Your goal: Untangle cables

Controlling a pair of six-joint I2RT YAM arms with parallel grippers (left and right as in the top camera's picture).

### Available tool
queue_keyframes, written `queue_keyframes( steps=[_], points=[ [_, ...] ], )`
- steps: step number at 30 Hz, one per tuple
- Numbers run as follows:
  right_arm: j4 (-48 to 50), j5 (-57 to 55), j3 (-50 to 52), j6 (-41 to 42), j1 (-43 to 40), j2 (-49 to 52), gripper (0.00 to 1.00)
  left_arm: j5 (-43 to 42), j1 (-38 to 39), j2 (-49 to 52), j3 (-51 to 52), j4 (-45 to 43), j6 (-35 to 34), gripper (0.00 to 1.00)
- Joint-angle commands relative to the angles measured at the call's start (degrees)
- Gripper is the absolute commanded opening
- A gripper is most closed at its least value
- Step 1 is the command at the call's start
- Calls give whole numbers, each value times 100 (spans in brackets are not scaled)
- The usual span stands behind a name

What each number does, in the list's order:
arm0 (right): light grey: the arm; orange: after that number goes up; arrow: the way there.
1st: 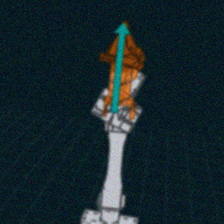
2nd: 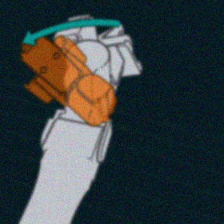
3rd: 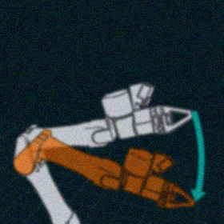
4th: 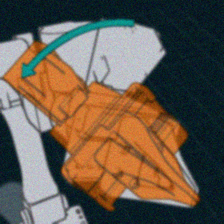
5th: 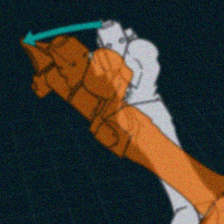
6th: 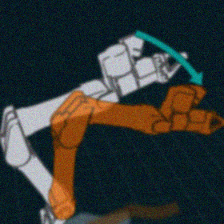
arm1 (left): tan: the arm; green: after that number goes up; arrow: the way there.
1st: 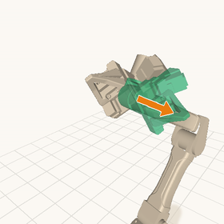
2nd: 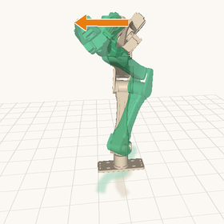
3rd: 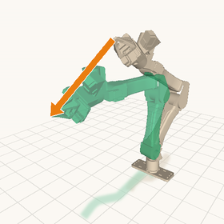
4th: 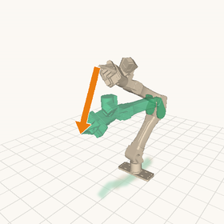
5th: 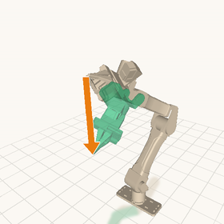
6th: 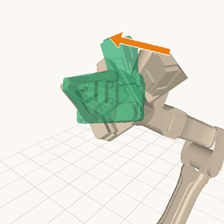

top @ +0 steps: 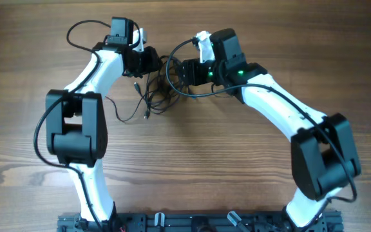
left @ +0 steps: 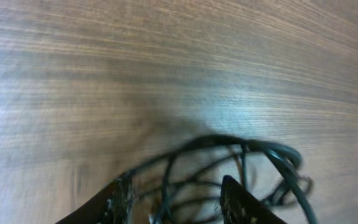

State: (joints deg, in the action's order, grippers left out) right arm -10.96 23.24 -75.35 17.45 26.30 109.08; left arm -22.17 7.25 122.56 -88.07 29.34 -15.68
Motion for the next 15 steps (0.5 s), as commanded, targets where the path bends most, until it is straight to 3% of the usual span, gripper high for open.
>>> queue_keyframes(
  steps=[1, 9, 15],
  points=[
    [98, 63, 7, -31, 59, 407, 62, -118, 85, 289, 9, -205, 201, 47],
    [487, -9, 7, 227, 225, 710, 57, -118, 286, 474, 11, -208, 203, 38],
    [748, -190, 7, 400, 337, 1021, 57, -114, 356, 474, 11, -151, 201, 36]
  ],
)
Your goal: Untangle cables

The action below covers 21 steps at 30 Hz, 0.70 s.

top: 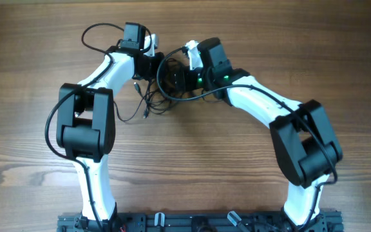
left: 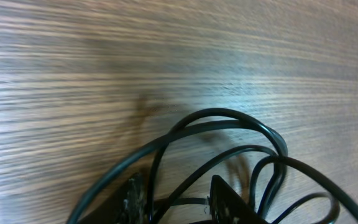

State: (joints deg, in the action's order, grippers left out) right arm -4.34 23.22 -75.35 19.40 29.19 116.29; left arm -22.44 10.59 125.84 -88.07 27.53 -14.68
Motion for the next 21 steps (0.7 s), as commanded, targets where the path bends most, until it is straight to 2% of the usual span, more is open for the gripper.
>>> queue_keyframes(
  steps=[1, 4, 5, 7, 8, 12, 17, 21],
  points=[
    [96, -289, 7, 334, 48, 337, 57, -87, 15, 146, 11, 48, 101, 36],
    [146, -356, 7, 367, 48, 376, 55, -85, 15, 149, 11, 107, 103, 37],
    [208, -354, 7, 365, 48, 376, 48, -39, 17, 149, 11, 149, 101, 37],
    [407, -348, 4, 350, 46, 374, 15, 96, 17, 146, 11, 210, 101, 37],
    [557, -267, 4, 350, 35, 369, 4, 175, 17, 149, 11, 243, 101, 37],
    [675, 378, -162, 356, -42, 118, 4, 365, 15, 149, 11, 431, 98, 37],
    [619, 505, -184, 264, -66, -756, 4, 562, 11, 146, 11, 619, 96, 37],
    [535, 1058, -184, -103, -63, -1357, 4, 557, 13, 149, 11, 643, 76, 37]
  ],
)
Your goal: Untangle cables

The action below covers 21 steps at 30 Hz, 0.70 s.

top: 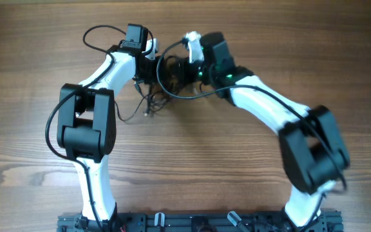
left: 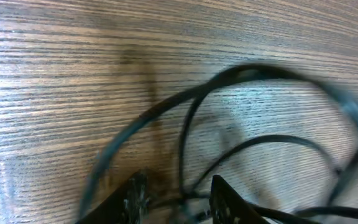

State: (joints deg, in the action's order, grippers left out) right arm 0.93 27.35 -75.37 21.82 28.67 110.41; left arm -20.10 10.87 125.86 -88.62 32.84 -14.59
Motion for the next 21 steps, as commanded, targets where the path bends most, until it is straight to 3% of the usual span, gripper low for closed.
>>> queue_keyframes(
  steps=[1, 6, 15, 21],
  points=[
    [7, 778, -181, -444, -13, -868, 4, 323, -17, 144, 66, 111, 68, 37],
    [-35, 1056, -181, -883, -13, -1121, 4, 323, -15, 146, 66, 111, 68, 37],
    [-35, 1193, -181, -903, -103, -1460, 4, 291, -46, 131, 63, 151, 66, 36],
    [-160, 1021, -181, -927, -264, -2304, 4, -516, -361, -59, 63, 149, -52, 47]
  ],
)
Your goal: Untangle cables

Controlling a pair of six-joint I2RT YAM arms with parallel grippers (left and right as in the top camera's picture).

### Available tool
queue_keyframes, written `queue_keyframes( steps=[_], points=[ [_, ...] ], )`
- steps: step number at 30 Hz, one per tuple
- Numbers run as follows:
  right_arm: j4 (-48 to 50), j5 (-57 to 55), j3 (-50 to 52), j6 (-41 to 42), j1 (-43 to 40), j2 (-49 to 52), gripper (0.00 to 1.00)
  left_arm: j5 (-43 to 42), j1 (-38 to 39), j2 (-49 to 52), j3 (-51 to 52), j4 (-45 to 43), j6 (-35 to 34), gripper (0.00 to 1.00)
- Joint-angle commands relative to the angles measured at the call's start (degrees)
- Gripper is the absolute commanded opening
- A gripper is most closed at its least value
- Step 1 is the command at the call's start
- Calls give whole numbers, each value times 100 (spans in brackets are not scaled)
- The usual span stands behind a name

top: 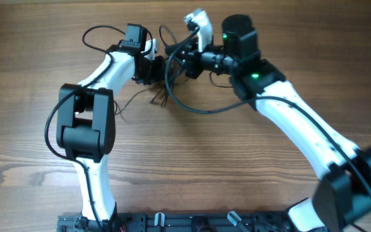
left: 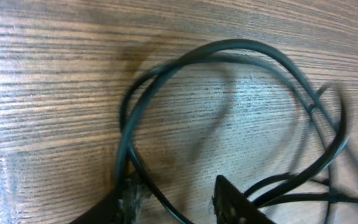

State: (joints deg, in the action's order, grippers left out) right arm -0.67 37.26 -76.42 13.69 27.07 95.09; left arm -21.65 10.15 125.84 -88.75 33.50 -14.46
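Note:
The black cables (top: 161,90) lie bunched on the wooden table at the back centre, with one thin strand (top: 118,107) trailing left. My left gripper (top: 156,68) sits low at the bunch's left edge. In the left wrist view it (left: 178,200) is open, and a thick cable loop (left: 229,46) sweeps down past its left finger (left: 129,202) into the gap. My right gripper (top: 176,59) is raised at the bunch's top right and looks shut on a cable, with thin strands (top: 164,32) lifted beside it.
The wooden table (top: 192,161) stretches wide in front of the cables. A thick black lead of my right arm (top: 187,107) hangs in a loop just right of the bunch. My left arm's own lead (top: 89,32) loops at the back left. The base rail (top: 198,222) runs along the front edge.
My right arm has swung up and to the right, its wrist now higher and further back. The bunch has drawn tighter toward the grippers. In the left wrist view the loop has changed shape.
Both grippers stood close together over the bunch, which spread forward and left. Then the left gripper sat a little further back and has stayed there since, open. The right gripper has shifted back and up, and the bunch has pulled in under the grippers.

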Motion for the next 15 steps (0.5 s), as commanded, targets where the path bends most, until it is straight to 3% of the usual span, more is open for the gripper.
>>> queue_keyframes(
  steps=[1, 2, 5, 8, 15],
  points=[
    [-9, 31, -76, -109, -125, -901, 4, -518, -374, -136, 76, 83, -144, 50],
    [4, 2, -81, -111, -136, -1054, 4, -737, -483, -262, 76, 83, -203, 59],
    [39, -181, -133, -160, -136, -1340, 4, -1191, -743, -678, 76, 81, -271, 67],
    [31, -181, -234, -153, -133, -1537, 4, -1574, -1027, -1303, 76, 81, -271, 70],
    [-142, -184, -529, -175, -136, -1685, 4, -1602, -1648, -2653, 76, 85, -295, 71]
  ],
)
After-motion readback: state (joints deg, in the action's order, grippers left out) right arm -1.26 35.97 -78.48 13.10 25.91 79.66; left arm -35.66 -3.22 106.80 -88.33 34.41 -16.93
